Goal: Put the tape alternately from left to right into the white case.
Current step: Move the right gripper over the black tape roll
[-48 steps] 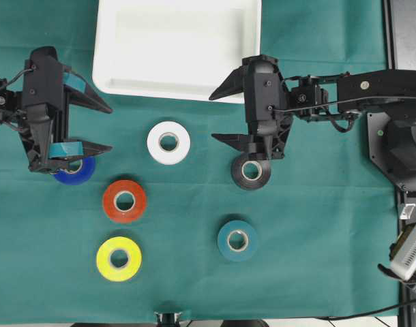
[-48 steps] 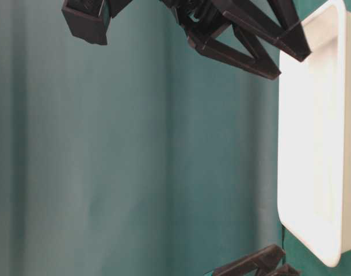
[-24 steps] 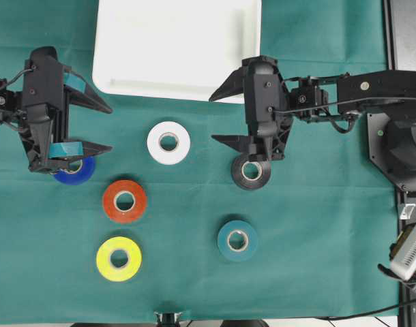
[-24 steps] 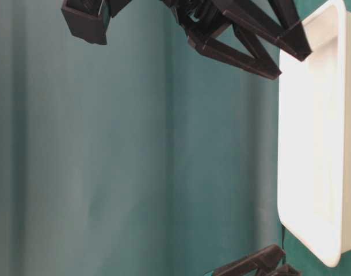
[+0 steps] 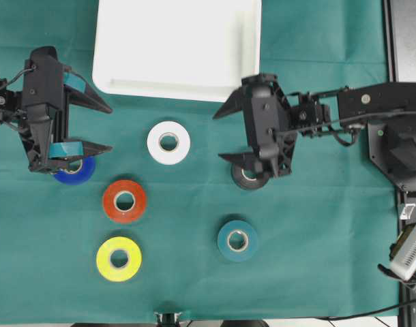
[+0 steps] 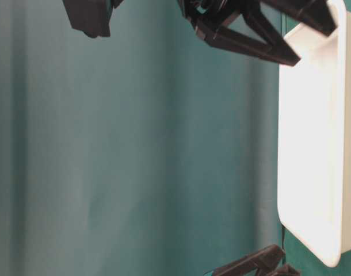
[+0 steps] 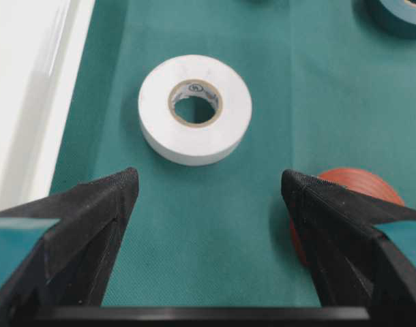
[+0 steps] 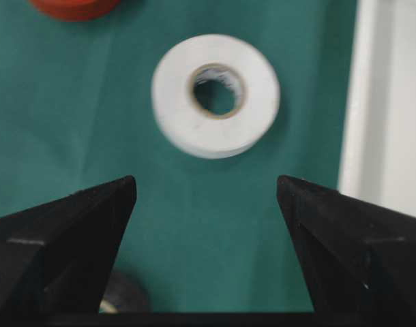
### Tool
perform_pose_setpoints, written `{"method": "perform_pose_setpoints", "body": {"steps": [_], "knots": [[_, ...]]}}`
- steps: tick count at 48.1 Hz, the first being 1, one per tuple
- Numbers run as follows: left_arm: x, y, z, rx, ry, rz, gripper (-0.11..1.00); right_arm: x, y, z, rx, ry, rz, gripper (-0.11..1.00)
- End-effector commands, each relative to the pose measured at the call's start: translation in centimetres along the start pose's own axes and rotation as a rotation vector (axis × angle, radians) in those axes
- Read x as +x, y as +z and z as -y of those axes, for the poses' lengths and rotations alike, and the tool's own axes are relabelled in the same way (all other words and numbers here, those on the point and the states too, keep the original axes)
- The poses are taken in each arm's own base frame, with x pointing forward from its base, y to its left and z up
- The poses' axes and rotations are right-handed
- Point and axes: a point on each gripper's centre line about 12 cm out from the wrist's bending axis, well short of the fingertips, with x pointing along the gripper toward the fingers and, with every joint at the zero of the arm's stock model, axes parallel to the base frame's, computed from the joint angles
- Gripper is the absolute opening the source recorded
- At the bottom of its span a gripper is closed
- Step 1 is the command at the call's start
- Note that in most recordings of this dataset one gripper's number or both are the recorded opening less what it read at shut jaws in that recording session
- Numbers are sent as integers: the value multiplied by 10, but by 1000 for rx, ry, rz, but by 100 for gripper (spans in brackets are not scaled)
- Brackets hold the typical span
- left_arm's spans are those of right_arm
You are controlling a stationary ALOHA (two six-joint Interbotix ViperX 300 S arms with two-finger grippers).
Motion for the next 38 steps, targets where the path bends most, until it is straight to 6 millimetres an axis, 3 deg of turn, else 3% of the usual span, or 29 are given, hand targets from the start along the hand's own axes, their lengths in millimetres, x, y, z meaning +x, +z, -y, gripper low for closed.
{"method": "perform_pose_setpoints", "body": {"steps": [1, 22, 38], "knots": [[-2, 10, 2, -2, -7, 33, 96, -7, 7, -9, -18, 22, 30, 85], [-2, 10, 2, -2, -7, 33, 96, -8, -2, -39, -44, 91, 7, 85], [-2, 9, 2, -3, -6, 29, 96, -8, -4, -39, -45, 92, -7, 84]]}}
